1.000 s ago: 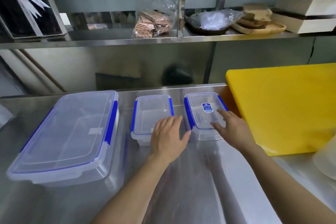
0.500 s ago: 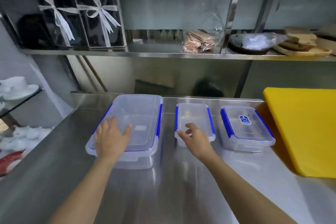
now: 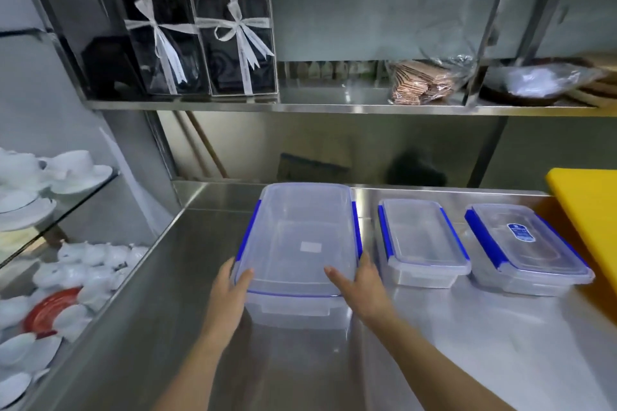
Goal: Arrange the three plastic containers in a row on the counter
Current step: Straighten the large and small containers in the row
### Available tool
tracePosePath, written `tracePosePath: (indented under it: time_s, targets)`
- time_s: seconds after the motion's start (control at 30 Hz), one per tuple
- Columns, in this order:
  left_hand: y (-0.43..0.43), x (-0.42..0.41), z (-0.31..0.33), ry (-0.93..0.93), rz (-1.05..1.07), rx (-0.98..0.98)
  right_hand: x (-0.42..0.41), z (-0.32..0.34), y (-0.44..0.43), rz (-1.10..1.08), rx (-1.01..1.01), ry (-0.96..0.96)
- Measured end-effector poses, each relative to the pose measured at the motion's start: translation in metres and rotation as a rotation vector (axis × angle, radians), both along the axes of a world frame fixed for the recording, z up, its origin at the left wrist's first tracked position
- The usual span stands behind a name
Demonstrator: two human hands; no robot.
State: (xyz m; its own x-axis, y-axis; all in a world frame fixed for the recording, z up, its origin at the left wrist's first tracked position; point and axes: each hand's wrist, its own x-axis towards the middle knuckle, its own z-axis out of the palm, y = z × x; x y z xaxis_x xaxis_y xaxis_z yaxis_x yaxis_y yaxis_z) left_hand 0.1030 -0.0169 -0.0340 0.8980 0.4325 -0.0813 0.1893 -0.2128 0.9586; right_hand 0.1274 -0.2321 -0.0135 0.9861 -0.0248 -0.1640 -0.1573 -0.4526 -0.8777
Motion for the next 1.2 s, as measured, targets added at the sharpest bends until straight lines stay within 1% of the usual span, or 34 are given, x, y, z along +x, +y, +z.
tracePosePath:
  time_s: [0.1,0.17,0.27,0.37,0.57,0.73,0.8,0.87,0.93,1.0,1.03,1.1,1.2]
  targets:
    - [-0.007,0.004,-0.001,-0.080,0.067,-0.096,0.000,-0.001,0.005,-0.021,-0.071,-0.033]
    - [0.008,0.004,-0.003,-0.099,0.094,-0.126,0.000,-0.003,0.022,-0.034,-0.072,-0.065]
    - [0.049,0.000,-0.010,-0.125,0.153,-0.164,0.001,-0.007,0.060,0.026,-0.066,-0.071]
    - [0.081,0.001,-0.020,-0.121,0.192,-0.153,0.001,-0.014,0.092,0.035,-0.064,-0.046]
    - [0.088,0.004,-0.013,-0.164,0.212,-0.130,0.007,-0.010,0.103,0.024,-0.067,-0.079]
    - [0.095,0.007,-0.018,-0.159,0.188,-0.099,0.008,-0.008,0.109,0.044,-0.086,-0.052]
    - [0.095,0.006,-0.018,-0.109,0.167,-0.029,0.010,-0.004,0.105,0.073,-0.104,-0.012]
    - [0.097,0.005,-0.015,-0.020,0.164,0.078,0.016,0.003,0.096,0.121,-0.057,0.046]
    - [0.096,0.008,-0.004,0.096,0.166,0.230,0.024,0.016,0.078,0.202,-0.039,0.132]
    - [0.089,0.012,0.013,0.160,0.176,0.430,0.030,0.029,0.057,0.292,-0.104,0.202]
    - [0.080,0.015,0.024,0.147,0.177,0.524,0.032,0.035,0.045,0.308,-0.139,0.205]
    - [0.053,0.020,0.045,0.077,0.141,0.685,0.034,0.043,0.018,0.261,-0.161,0.167]
    - [-0.006,0.032,0.067,-0.043,-0.070,0.857,0.039,0.052,-0.029,0.073,-0.064,0.091]
